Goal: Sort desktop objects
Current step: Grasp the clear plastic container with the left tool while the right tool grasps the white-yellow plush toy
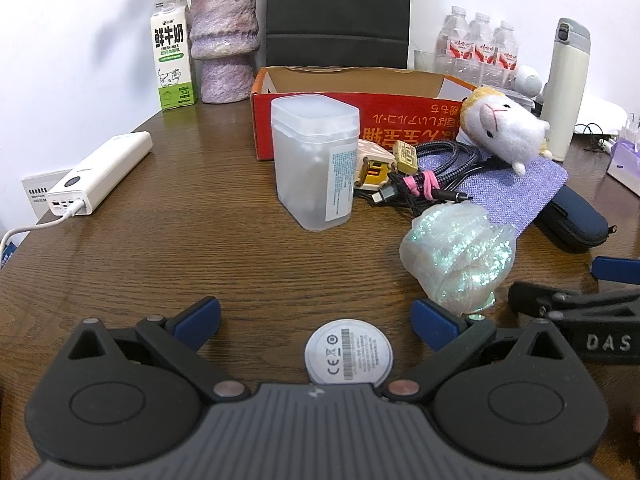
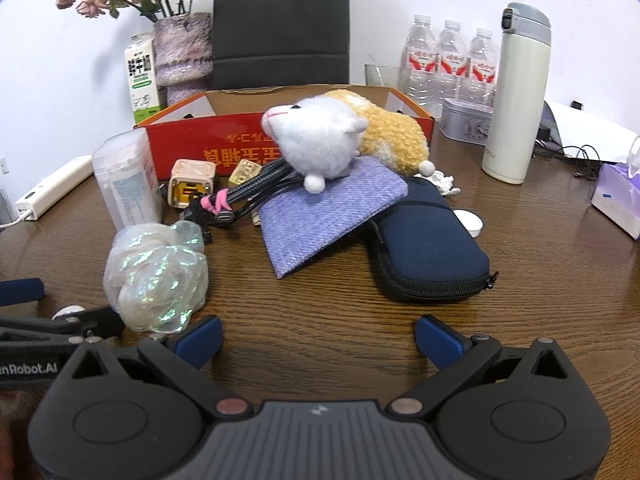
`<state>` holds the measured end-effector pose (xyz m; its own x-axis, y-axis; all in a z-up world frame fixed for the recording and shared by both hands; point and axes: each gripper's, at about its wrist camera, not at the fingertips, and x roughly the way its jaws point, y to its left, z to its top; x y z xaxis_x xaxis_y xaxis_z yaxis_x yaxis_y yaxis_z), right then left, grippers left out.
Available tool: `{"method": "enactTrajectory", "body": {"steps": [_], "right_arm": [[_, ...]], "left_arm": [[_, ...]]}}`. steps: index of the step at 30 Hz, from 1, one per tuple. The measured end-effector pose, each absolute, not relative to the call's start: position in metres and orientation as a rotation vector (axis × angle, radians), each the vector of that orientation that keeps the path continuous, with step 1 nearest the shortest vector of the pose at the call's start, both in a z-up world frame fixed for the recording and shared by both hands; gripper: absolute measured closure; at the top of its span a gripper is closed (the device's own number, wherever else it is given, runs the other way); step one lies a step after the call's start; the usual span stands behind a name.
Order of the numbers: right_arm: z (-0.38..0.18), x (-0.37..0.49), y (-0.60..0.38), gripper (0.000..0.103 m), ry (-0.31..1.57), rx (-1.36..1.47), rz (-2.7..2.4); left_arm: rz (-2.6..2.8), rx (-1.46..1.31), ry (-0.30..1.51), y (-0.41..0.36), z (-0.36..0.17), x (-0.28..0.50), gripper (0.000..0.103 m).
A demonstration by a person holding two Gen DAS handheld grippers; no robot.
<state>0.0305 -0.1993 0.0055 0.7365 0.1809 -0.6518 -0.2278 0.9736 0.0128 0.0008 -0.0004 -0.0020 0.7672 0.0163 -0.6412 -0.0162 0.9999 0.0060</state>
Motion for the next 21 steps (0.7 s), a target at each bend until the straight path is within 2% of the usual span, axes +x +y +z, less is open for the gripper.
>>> {"method": "enactTrajectory", "body": {"steps": [2,4,8,10,12,15,17,19,21], "right_arm": [[0.010,0.027,-0.203,0.002,0.739,-0.086,0.257],[0.021,0.017,-0.216,0.010,0.704,-0.046,0.295],[0.059,0.023,-0.249,0.010,0.566,0.095,0.304],[0.071,0.040,-0.258,0.010,0.495,0.119,0.277],[0.077,0.067,-0.263,0.011,0.480,0.092,0.232],[0.079,0.111,-0.281,0.011,0.486,0.186,0.196],[0.071,0.143,-0.287,0.012,0.564,0.272,0.263],[0.063,0.161,-0.273,0.018,0.650,0.258,0.304],[0.057,0.155,-0.247,0.021,0.633,0.157,0.353]], "left_arm": [[-0.017,0.024,0.690,0.003,-0.001,-0.003,0.000],[-0.030,-0.008,0.636,0.006,0.014,-0.009,0.000],[-0.038,-0.078,0.520,0.016,0.049,0.018,0.000],[0.005,-0.061,0.545,0.015,0.054,0.047,0.000],[0.032,-0.076,0.579,0.015,0.054,0.074,0.004],[0.008,-0.116,0.598,0.018,0.049,0.089,0.017],[0.015,-0.111,0.617,0.019,0.044,0.096,0.044],[0.025,-0.106,0.621,0.024,0.042,0.096,0.053],[0.042,-0.108,0.609,0.035,0.043,0.091,0.056]]}}
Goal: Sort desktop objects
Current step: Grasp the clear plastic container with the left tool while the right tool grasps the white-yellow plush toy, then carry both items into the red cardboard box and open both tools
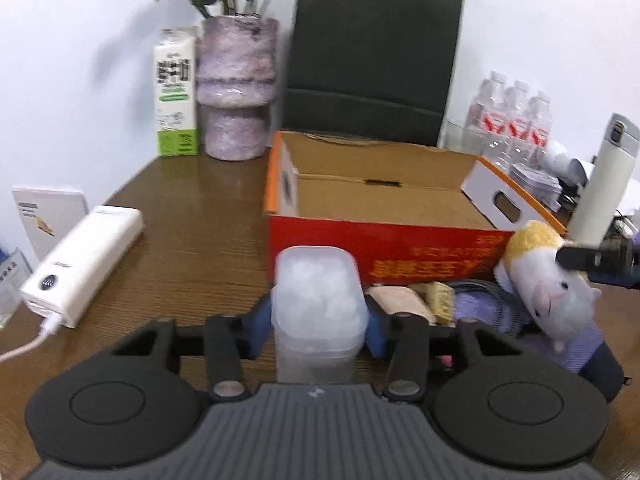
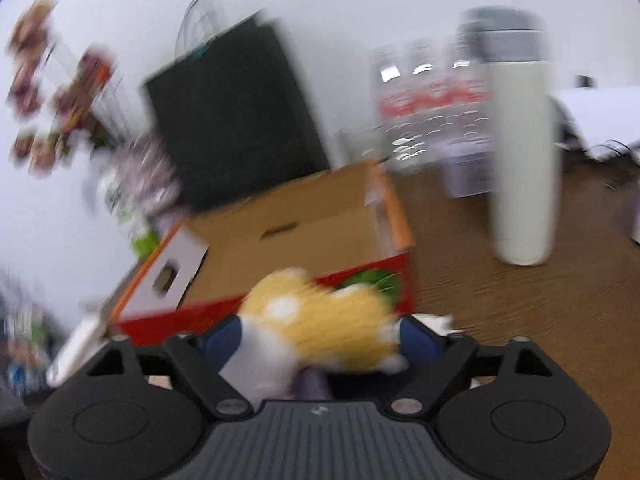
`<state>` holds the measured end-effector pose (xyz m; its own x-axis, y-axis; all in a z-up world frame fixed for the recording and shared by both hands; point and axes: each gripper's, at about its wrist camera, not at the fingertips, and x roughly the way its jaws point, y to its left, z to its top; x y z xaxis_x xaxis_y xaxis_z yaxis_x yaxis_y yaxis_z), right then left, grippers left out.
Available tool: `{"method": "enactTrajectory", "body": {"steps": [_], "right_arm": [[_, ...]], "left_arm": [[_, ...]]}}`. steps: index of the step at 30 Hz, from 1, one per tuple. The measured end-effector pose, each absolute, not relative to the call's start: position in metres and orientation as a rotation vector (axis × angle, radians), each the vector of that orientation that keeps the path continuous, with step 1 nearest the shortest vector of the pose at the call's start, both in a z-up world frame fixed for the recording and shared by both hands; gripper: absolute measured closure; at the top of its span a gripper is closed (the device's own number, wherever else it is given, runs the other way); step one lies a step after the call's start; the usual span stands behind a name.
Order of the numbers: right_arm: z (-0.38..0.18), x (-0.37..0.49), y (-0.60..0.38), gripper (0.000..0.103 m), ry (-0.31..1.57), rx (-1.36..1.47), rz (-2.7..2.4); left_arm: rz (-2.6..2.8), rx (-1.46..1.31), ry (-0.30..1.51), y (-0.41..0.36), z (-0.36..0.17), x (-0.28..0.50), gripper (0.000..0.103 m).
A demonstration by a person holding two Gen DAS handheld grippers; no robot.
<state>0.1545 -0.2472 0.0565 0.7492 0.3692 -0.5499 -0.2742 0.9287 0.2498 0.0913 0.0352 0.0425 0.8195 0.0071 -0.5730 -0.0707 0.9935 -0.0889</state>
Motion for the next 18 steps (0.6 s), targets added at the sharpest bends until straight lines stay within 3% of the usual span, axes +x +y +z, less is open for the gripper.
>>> {"method": "enactTrajectory", "body": {"steps": [2,3,4,5,7,9,10,18], "right_arm": [[0.050,0.148,-0.230,0.018,0.599,0.061,0.344],[0.048,0.146,-0.227,0.018,0.601,0.069,0.312],[0.049,0.144,-0.225,0.020,0.602,0.107,0.275],[0.050,0.138,-0.223,0.029,0.586,0.126,0.253],[0.050,0.132,-0.212,0.044,0.553,0.066,0.280],[0.041,0.143,-0.209,0.044,0.606,0.101,0.326],[0.039,0.147,-0.209,0.056,0.631,0.147,0.360],[0.054,0.130,-0.200,0.067,0.570,0.112,0.429]], "left_arm": [[0.014,-0.092,0.628,0.040,0.041,0.095,0.046],[0.019,-0.080,0.635,0.040,0.038,0.097,0.047],[0.031,-0.068,0.645,0.038,0.036,0.099,0.054],[0.027,-0.059,0.652,0.037,0.034,0.101,0.060],[0.024,-0.062,0.648,0.034,0.034,0.099,0.060],[0.010,-0.078,0.645,0.032,0.037,0.095,0.060],[0.005,-0.082,0.635,0.031,0.040,0.091,0.060],[-0.029,-0.096,0.522,0.030,0.090,0.073,0.061]]}}
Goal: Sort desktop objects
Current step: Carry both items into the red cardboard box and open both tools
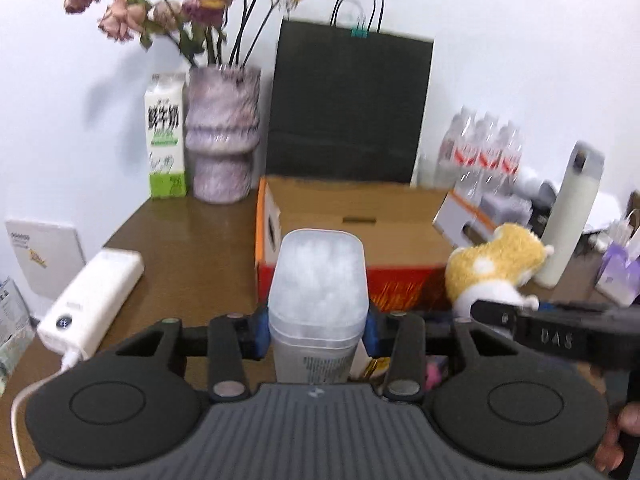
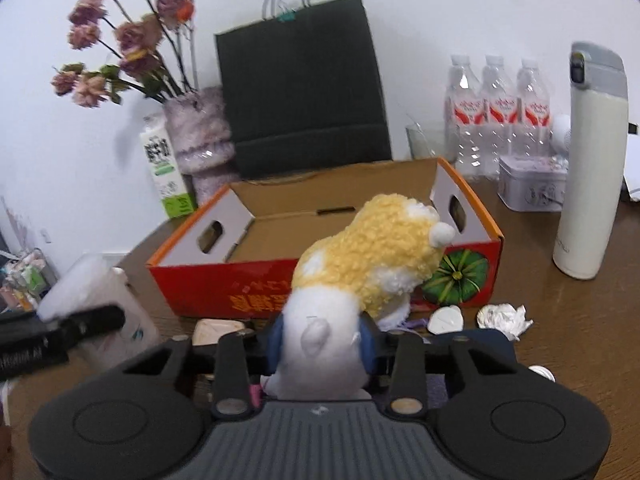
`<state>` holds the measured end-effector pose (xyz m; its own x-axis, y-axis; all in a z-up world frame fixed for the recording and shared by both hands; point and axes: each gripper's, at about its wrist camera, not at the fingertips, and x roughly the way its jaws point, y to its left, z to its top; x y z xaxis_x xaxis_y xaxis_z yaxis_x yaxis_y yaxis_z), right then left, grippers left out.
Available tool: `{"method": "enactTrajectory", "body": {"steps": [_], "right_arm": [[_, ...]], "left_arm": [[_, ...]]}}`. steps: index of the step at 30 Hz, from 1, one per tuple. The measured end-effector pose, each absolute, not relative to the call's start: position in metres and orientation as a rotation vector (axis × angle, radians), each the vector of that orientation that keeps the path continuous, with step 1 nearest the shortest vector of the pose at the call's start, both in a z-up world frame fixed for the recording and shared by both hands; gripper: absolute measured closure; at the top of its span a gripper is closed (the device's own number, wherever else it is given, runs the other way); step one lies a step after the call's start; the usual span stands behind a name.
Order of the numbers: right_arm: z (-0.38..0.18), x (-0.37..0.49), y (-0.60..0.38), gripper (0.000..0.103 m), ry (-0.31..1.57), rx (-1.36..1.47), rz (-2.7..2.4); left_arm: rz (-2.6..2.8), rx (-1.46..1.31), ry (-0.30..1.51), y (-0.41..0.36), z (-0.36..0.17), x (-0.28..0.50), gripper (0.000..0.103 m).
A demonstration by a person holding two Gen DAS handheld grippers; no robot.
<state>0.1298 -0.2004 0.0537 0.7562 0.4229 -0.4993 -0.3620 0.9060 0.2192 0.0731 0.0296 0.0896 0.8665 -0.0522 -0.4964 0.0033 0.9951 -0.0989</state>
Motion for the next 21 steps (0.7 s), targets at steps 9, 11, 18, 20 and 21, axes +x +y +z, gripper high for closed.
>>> {"method": "enactTrajectory", "body": {"steps": [9,11,18,20,21], "right_arm": [[0.134,0.221,-0.197,0.067,0.525,0.173,0.509],[0.127,0.277,-0.186,0.067,0.629,0.209,0.497],[0.063,0.384,-0.150,0.066,0.913,0.230,0.457],[0.048,0.394,-0.146,0.064,0.941,0.229,0.431],[0.043,0.395,-0.146,0.062,0.943,0.233,0.411]], "left_arm": [[0.023,-0.032,0.543,0.023,0.158,0.208,0.060],[0.053,-0.010,0.585,0.018,0.142,0.251,0.060],[0.122,0.025,0.774,0.027,0.068,0.344,0.060],[0.111,0.021,0.807,0.029,0.061,0.352,0.059],[0.112,0.013,0.822,0.029,0.058,0.357,0.060]]}}
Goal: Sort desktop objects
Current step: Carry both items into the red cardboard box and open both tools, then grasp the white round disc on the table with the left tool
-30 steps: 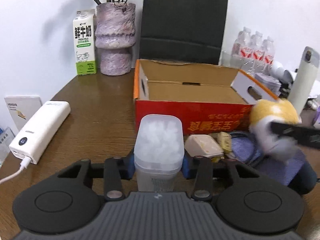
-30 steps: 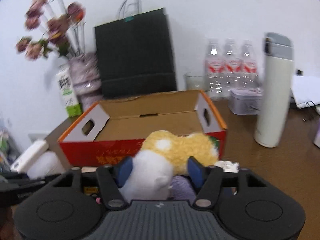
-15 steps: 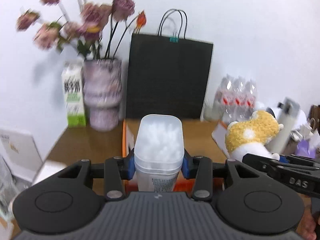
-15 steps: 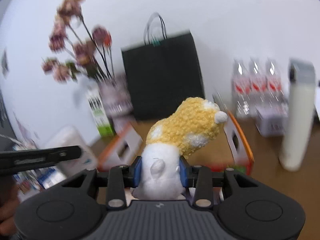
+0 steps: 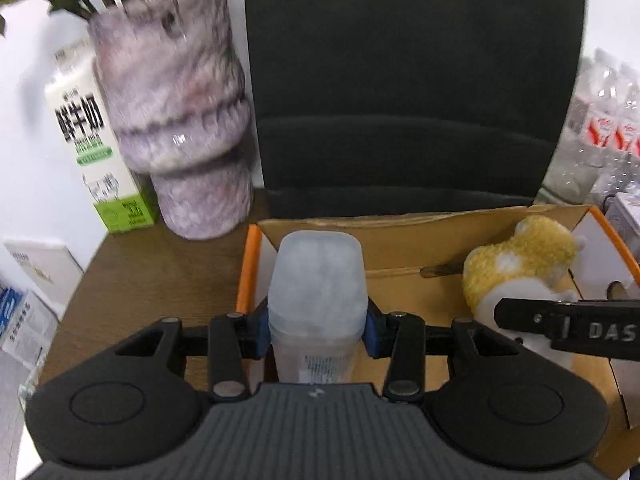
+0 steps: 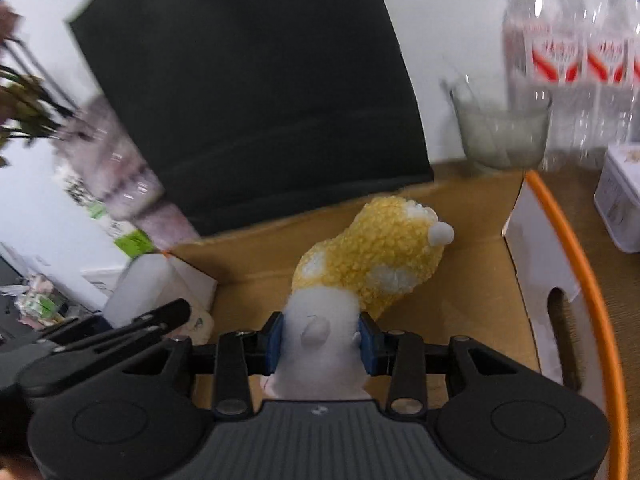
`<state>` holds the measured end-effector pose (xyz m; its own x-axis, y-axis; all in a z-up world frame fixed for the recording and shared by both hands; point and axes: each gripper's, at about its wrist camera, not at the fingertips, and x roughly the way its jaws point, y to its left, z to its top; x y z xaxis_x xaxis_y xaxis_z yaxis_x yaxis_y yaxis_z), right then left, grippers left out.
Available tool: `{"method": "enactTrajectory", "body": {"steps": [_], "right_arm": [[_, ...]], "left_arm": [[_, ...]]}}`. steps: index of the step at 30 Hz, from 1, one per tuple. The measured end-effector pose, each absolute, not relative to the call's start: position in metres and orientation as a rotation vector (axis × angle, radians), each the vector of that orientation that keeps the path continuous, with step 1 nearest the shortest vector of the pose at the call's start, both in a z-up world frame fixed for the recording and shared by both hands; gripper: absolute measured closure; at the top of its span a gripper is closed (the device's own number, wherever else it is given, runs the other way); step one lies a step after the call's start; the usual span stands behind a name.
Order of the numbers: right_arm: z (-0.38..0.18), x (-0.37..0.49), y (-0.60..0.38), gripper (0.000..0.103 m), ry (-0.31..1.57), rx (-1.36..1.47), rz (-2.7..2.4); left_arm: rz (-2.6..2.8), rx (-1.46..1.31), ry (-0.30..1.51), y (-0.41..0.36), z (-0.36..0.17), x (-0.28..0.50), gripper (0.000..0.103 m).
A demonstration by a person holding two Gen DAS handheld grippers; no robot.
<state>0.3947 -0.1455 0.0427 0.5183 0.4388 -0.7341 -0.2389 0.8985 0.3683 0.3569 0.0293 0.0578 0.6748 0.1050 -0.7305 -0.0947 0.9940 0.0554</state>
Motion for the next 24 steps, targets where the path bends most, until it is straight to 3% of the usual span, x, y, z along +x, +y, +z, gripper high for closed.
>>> {"method": "enactTrajectory", "body": {"steps": [3,4,5,10,18,24], "right_arm": [[0.032,0.401,-0.148,0.057,0.970,0.244,0.386],[0.033,0.402,-0.150,0.056,0.974,0.251,0.383],[0.036,0.400,-0.151,0.054,0.967,0.260,0.379],[0.074,0.375,-0.166,0.039,0.855,0.179,0.363],[0.112,0.282,-0.185,0.028,0.718,0.069,0.369],[0.095,0.181,-0.206,0.022,0.645,0.032,0.337]], "left_arm": [[0.099,0.023,0.836,0.027,0.055,0.364,0.051],[0.094,0.017,0.832,0.031,0.057,0.365,0.036],[0.077,0.001,0.820,0.032,0.060,0.364,0.028],[0.027,0.009,0.737,0.033,0.088,0.334,0.028],[0.083,-0.044,0.635,0.052,0.131,0.232,0.019],[0.057,-0.111,0.558,0.049,0.120,0.120,0.004]]}}
